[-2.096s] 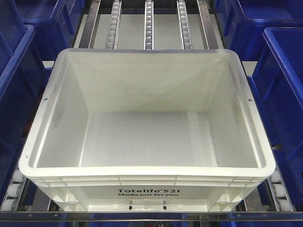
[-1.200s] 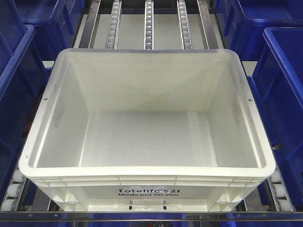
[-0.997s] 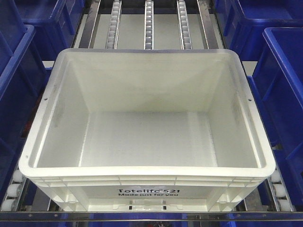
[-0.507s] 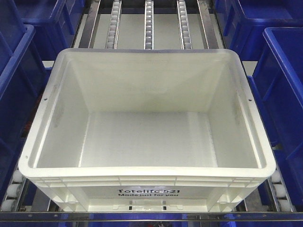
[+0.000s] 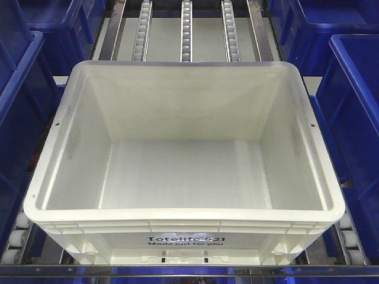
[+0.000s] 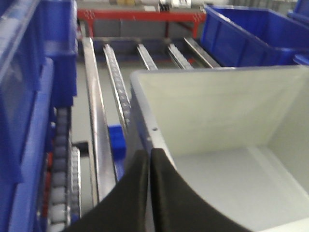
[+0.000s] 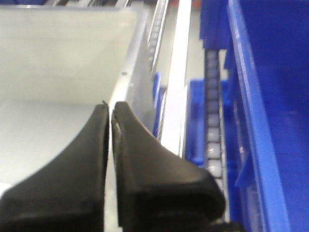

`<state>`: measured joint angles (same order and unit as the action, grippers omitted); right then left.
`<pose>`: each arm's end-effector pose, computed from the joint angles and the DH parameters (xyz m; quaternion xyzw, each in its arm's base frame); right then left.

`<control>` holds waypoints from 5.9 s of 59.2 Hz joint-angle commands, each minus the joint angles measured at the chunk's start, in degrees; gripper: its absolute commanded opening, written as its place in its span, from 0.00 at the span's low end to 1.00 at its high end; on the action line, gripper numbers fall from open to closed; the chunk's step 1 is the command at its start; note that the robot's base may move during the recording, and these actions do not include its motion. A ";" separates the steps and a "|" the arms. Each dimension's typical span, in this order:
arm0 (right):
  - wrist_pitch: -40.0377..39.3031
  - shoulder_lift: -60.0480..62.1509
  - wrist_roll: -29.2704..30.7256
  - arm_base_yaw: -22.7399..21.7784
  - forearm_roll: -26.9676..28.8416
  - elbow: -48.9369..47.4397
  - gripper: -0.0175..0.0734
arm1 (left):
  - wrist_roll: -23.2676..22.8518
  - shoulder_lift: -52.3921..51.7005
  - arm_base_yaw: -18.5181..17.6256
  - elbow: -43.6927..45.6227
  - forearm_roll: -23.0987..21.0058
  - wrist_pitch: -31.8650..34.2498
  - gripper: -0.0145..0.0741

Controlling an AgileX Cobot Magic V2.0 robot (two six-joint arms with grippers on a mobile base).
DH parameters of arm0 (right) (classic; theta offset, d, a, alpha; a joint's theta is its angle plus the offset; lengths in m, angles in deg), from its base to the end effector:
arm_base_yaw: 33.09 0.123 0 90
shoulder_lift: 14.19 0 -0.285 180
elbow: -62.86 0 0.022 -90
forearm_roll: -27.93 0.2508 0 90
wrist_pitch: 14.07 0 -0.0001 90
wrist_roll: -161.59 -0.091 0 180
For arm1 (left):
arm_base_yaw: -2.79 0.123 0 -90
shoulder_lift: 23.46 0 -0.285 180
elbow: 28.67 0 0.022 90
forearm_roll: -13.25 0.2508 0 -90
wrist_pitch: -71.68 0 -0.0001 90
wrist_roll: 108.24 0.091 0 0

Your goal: Move bin from left to right shelf

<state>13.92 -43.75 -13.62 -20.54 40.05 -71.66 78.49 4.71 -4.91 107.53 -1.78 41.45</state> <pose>0.0733 0.0255 0.3299 -0.0757 0.7759 0.1384 0.6109 0.0667 -0.0210 0.3383 0.0507 0.7713 -0.1275 0.6215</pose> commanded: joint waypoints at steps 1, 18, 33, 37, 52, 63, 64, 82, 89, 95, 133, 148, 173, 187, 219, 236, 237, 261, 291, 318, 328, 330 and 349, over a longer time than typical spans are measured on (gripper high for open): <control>0.35 -5.79 1.27 0.00 2.15 -6.61 0.18 | 3.44 6.20 -0.24 6.19 -5.19 -0.33 0.16; 5.19 -20.78 3.53 0.00 10.33 -14.82 0.18 | 12.99 18.12 -0.24 11.12 -18.58 -0.06 0.16; 3.51 -24.10 3.49 0.00 11.18 -14.82 0.18 | 13.05 20.82 -0.24 11.12 -20.40 0.40 0.16; 2.66 -24.10 3.37 0.00 11.23 -14.82 0.19 | 13.17 20.94 -0.24 11.12 -20.33 0.40 0.16; 1.96 -24.10 3.74 0.00 11.21 -14.82 0.27 | 17.24 21.50 -0.24 11.12 -20.29 1.09 0.20; 1.16 -24.10 4.85 0.00 11.21 -14.82 0.49 | 17.24 21.50 -0.24 11.12 -20.29 3.25 0.32; 1.16 -24.10 5.14 0.00 11.21 -14.82 0.52 | 17.24 21.50 -0.24 11.12 -20.29 3.40 0.33; 0.60 -24.10 5.28 0.00 11.15 -14.82 0.96 | 19.74 22.69 -0.24 11.05 -20.29 7.05 0.63; -1.65 -24.10 5.28 0.00 11.15 -14.82 0.96 | 19.69 26.04 -0.24 11.18 -20.35 8.48 0.67; -3.07 -24.65 5.22 0.00 11.15 -14.88 0.95 | 19.69 29.73 -0.24 11.40 -20.35 10.30 0.67; 12.66 -45.58 0.19 0.00 3.85 -34.11 0.92 | 17.49 46.50 -0.14 23.47 -19.28 2.95 0.66; 15.96 -50.71 -0.43 0.00 3.24 -37.20 0.91 | 15.09 49.67 -0.14 25.05 -17.62 1.00 0.66; 17.93 -55.17 -0.55 0.00 2.52 -37.20 0.87 | 15.04 53.58 -0.14 25.05 -16.32 -0.94 0.66; 17.93 -56.73 -1.47 0.00 -0.57 -37.20 0.86 | 15.04 54.61 -0.14 25.05 -16.32 -1.11 0.66; 18.01 -59.25 -3.36 0.00 -2.98 -37.20 0.84 | 15.04 54.61 -0.14 25.05 -16.32 -1.03 0.66; 17.91 -60.08 -3.75 0.00 -2.97 -37.20 0.84 | 15.04 54.61 -0.14 25.05 -16.32 -1.08 0.66; 17.91 -60.08 -3.75 0.00 -2.97 -37.20 0.84 | 15.04 54.61 -0.14 25.05 -16.32 -1.08 0.66; 17.90 -60.08 -3.82 0.00 -2.97 -37.20 0.74 | 15.09 54.61 -0.14 25.05 -16.32 -1.07 0.62; 18.02 -60.08 -3.73 0.00 -2.66 -37.20 0.18 | 15.16 54.61 -0.14 25.05 -16.44 -1.14 0.15; 17.55 -59.88 -2.21 0.00 -2.26 -37.20 0.18 | 15.22 54.61 -0.43 25.05 -16.92 -1.14 0.15; 16.30 -58.63 -0.93 0.00 -0.73 -37.20 0.18 | 15.27 54.44 -0.43 25.05 -19.29 -0.86 0.15; 15.88 -58.19 -0.57 0.00 -0.03 -37.20 0.18 | 15.27 54.44 -0.43 25.25 -19.81 -0.98 0.15; 14.76 -54.78 0.68 0.00 1.58 -37.20 0.19 | 15.21 53.06 -0.43 29.39 -20.46 -3.32 0.15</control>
<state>34.15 -101.80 -14.43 -20.84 37.97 -106.74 92.60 60.84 -4.68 133.14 -17.90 36.70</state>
